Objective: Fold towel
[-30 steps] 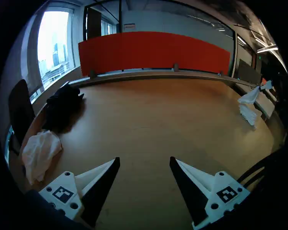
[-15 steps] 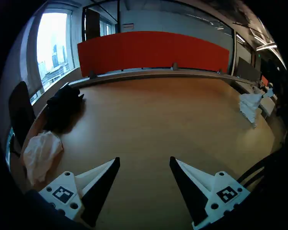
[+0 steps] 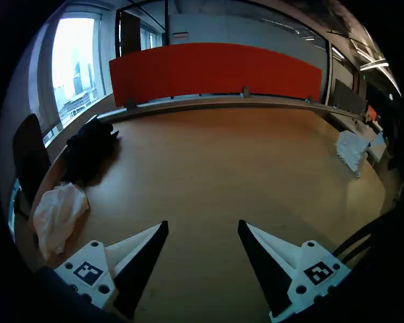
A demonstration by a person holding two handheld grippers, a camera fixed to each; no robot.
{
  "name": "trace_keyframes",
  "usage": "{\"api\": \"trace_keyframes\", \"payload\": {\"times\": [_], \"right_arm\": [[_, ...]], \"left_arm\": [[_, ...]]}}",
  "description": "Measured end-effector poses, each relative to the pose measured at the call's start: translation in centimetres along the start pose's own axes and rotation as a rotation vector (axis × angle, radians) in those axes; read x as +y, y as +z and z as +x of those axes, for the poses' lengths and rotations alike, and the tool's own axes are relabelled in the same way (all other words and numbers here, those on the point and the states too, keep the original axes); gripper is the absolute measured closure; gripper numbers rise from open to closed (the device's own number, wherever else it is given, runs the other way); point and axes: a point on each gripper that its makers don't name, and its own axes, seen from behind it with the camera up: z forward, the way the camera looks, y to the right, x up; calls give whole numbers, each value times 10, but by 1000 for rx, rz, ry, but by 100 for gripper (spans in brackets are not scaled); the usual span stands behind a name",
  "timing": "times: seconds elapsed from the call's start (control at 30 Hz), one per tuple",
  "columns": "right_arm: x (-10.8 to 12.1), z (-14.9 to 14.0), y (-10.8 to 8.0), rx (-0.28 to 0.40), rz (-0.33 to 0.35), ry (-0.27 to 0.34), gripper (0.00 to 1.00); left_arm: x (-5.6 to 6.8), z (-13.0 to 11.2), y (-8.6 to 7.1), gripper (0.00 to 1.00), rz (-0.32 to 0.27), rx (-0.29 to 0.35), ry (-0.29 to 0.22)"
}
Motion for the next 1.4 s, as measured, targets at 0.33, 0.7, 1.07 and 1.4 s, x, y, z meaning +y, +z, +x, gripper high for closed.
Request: {"api": "trace_keyframes", "payload": {"times": [0.33,0.7,1.07,1.4], "right_arm": [[-1,-19,12,-46,-6,10,97],[6,-31,21,-75,-32,28,97],[8,-32,28,-89,-54,33,97],[8,-33,27,-89,-60,50,95]], "left_arm": [[-2,-1,0,4,5,-2,1],[-4,-1,0,4,8,-4,5],[-3,-1,1,4,8,-6,7],[-5,-1,0,4,11,-6,4]]}}
